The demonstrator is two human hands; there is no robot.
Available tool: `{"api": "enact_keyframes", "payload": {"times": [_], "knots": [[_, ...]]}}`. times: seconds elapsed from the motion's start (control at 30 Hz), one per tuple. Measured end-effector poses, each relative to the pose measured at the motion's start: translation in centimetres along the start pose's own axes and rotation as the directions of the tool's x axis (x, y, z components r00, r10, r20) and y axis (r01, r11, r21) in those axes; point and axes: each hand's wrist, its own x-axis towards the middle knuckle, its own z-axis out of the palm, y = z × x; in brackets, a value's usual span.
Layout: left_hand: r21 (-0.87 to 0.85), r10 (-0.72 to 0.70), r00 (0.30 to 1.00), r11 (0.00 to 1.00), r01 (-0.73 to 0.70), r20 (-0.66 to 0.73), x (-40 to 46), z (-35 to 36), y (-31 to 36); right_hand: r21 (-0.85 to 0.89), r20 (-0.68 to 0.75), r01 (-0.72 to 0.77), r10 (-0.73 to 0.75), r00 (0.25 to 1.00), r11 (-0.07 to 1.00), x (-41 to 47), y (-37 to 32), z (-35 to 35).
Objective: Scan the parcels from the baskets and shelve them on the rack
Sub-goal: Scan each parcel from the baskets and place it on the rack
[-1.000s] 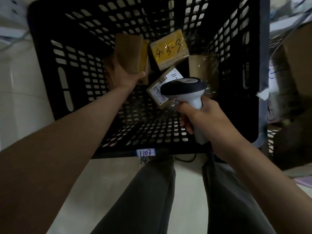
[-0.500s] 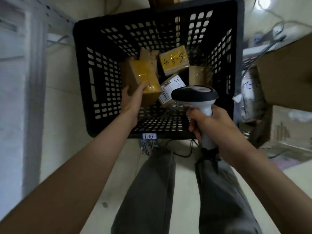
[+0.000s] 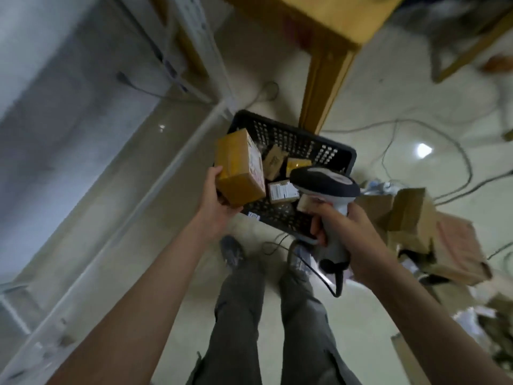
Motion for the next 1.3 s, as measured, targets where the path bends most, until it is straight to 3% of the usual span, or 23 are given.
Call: {"api": "enact_keyframes", "payload": {"times": [0.17,0.4,0.57,0.73,1.0,1.07,1.2,1.3], "knots": [[-0.155,0.105,0.993,0.983,-0.096,0.047,-10.1,-3.5,4.3,-0.112,0.133,0.142,-0.127,0.983,0.984,-7.4,-6.9,2.0],[-0.298,0.274,0.960,0.922,-0.246,0.055,-20.1,-10.9,8.3,-0.185,0.292,0.236,-0.176,0.940,0.954,-14.1,-13.2,8.7],[-0.474,0.395,0.915,0.822,-0.314,0.079,-24.9,-16.6,9.6,-0.192,0.425,0.341,-0.235,0.874,0.920,-18.6,-16.5,13.6],[-0.543,0.466,0.883,0.758,-0.361,0.064,-28.9,-20.0,11.6,-0.242,0.524,0.459,-0.283,0.803,0.855,-21.5,-19.3,16.7],[-0.501,0.508,0.861,0.747,-0.437,0.007,-33.9,-23.6,14.0,-0.356,0.660,0.680,-0.343,0.668,0.641,-21.9,-23.2,19.0],[-0.507,0.522,0.853,0.736,-0.449,0.003,-34.9,-24.7,14.4,-0.403,0.676,0.733,-0.361,0.642,0.548,-21.9,-24.0,19.4],[-0.461,0.567,0.824,0.734,-0.499,0.011,-36.7,-26.2,14.8,-0.414,0.752,0.851,-0.405,0.520,0.323,-22.9,-25.6,20.1],[-0.418,0.587,0.809,0.737,-0.531,0.006,-37.7,-26.7,14.7,-0.394,0.782,0.874,-0.397,0.481,0.284,-23.6,-26.2,20.4]]}}
